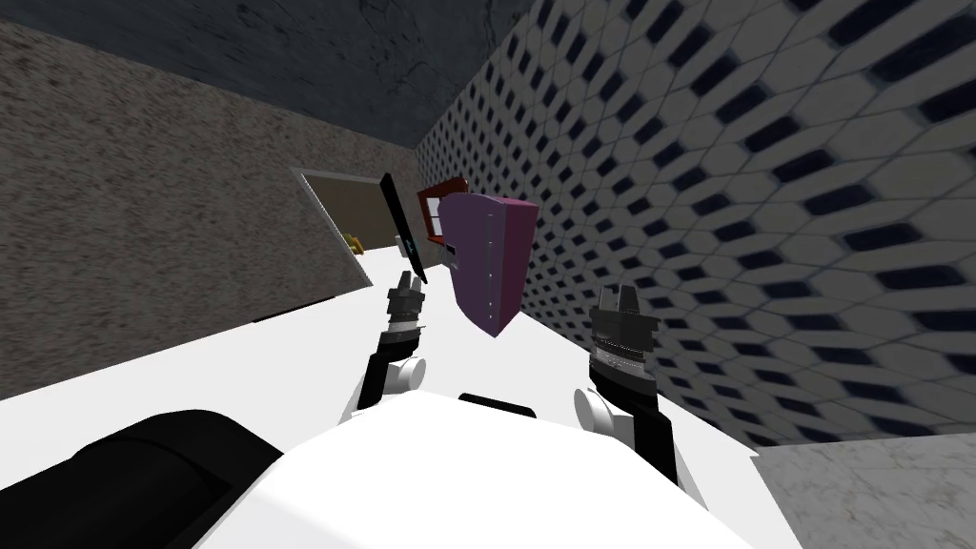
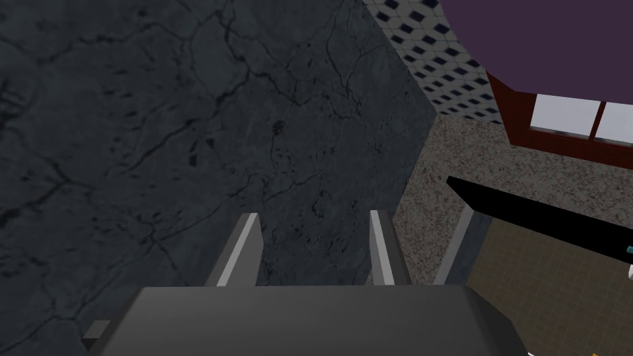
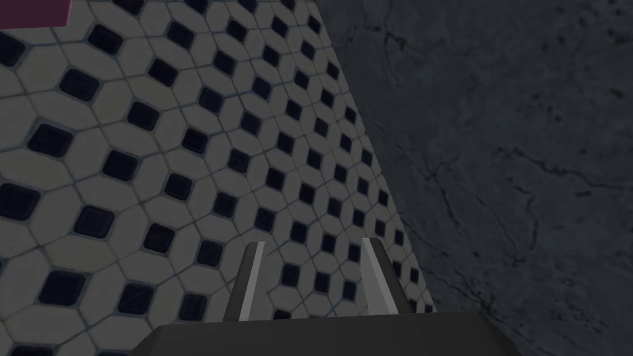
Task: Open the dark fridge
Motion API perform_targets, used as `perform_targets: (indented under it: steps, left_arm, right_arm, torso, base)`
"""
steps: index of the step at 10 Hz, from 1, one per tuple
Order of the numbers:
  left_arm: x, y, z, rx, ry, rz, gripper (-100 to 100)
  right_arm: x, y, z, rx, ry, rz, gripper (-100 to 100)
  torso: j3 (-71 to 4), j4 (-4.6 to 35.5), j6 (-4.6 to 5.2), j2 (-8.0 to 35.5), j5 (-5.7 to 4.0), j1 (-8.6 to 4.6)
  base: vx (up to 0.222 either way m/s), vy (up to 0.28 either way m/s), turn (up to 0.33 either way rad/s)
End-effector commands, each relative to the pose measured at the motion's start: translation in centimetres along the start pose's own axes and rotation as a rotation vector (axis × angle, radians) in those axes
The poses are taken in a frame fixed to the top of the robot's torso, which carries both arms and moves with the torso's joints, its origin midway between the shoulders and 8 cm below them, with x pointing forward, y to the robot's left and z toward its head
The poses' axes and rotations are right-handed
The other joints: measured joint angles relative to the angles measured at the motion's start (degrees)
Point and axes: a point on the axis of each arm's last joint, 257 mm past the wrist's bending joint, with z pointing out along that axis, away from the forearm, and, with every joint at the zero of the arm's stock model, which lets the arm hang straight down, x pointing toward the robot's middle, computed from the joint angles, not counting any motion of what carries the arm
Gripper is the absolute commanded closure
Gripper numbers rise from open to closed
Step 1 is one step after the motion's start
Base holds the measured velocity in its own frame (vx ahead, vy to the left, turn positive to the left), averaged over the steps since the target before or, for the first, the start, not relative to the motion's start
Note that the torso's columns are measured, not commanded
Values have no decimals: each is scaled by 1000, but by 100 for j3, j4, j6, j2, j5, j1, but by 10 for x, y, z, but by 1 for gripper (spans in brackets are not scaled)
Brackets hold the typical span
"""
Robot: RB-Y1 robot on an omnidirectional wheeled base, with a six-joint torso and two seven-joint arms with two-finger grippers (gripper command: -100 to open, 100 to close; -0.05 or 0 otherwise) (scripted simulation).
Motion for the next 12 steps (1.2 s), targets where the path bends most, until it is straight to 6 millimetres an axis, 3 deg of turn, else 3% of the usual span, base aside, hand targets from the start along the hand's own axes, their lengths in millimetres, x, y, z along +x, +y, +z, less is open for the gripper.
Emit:
perform_targets:
  steps: [1,3,4,6,12]
  left_arm:
    - [0,0,0,0,0,0,0]
    - [0,0,0,0,0,0,0]
    - [3,0,1,-4,38,13,-100]
    - [3,3,2,-18,78,21,-100]
    - [-20,17,4,-115,86,-27,-100]
  right_arm:
    - [0,0,0,0,0,0,0]
    - [0,0,0,0,0,0,0]
    - [0,0,0,0,0,0,0]
    - [0,0,0,1,0,0,0]
    - [0,0,0,1,0,0,0]
  torso:
    - [-845,423,0,424,0,0]
    - [-2537,1269,0,1270,0,0]
    - [-3383,1692,0,1693,0,0]
    - [-3897,1933,0,1925,-1,-5]
    - [-3920,1960,0,1961,2,5]
  base:
    - [0,0,0]
    - [0,0,0]
    - [25,-15,28]
    - [66,-30,51]
    - [134,-70,94]
